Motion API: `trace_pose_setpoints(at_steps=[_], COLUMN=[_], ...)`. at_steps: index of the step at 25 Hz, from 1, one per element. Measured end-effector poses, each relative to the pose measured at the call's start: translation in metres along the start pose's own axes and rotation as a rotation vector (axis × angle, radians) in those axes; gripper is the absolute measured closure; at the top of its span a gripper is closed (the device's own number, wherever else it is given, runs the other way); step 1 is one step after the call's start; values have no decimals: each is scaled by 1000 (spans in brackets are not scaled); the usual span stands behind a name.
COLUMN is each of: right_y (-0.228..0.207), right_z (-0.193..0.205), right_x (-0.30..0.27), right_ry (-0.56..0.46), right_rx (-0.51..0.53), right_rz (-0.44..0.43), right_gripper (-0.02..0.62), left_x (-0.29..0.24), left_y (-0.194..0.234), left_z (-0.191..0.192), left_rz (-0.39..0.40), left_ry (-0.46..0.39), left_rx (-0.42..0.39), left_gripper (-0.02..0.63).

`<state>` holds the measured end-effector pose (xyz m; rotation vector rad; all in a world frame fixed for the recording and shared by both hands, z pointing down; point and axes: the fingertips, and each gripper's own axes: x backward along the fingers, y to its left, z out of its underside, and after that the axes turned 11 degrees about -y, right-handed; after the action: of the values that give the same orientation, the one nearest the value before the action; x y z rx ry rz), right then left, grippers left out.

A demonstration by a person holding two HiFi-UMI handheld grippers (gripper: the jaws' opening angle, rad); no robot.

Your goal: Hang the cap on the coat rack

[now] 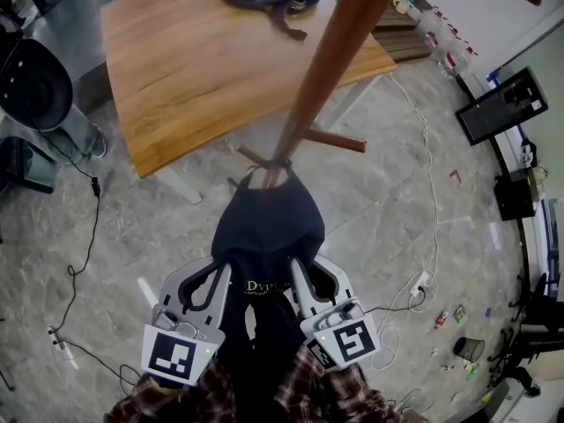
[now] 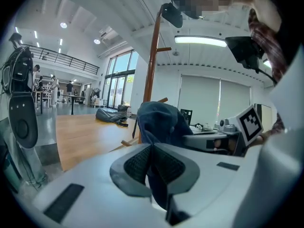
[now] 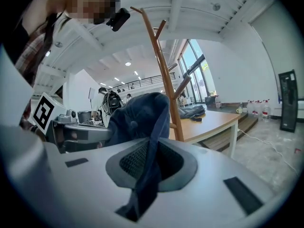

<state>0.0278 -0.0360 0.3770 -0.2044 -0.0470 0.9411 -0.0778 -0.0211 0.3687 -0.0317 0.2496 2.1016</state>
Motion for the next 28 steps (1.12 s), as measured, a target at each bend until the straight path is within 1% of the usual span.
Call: trace_pose_setpoints(at_steps=[5, 13, 18, 21, 24, 28], right_y=[-9, -18, -30, -40, -53, -68], right_z=[30, 60, 77, 89, 100, 117], right_x=[-2, 1, -4, -11, -21, -34], right_ry=[44, 103, 138, 167, 194, 231], right_rx=[20, 83, 84, 99, 106, 105], right_rz=[35, 49, 70, 74, 84, 100], right_gripper=[554, 554, 555, 555, 555, 554], left_x=[-9, -14, -26, -37, -49, -65], left_y=[4, 1, 6, 11, 17, 25], left_z=[27, 56, 75, 88, 101, 118], left_rz=[21, 46, 24, 27, 19, -12], left_ry=[26, 68, 104, 135, 168, 198], left_rx=[27, 43, 59, 57, 82, 125], left_gripper=[580, 580, 580, 580, 580, 580])
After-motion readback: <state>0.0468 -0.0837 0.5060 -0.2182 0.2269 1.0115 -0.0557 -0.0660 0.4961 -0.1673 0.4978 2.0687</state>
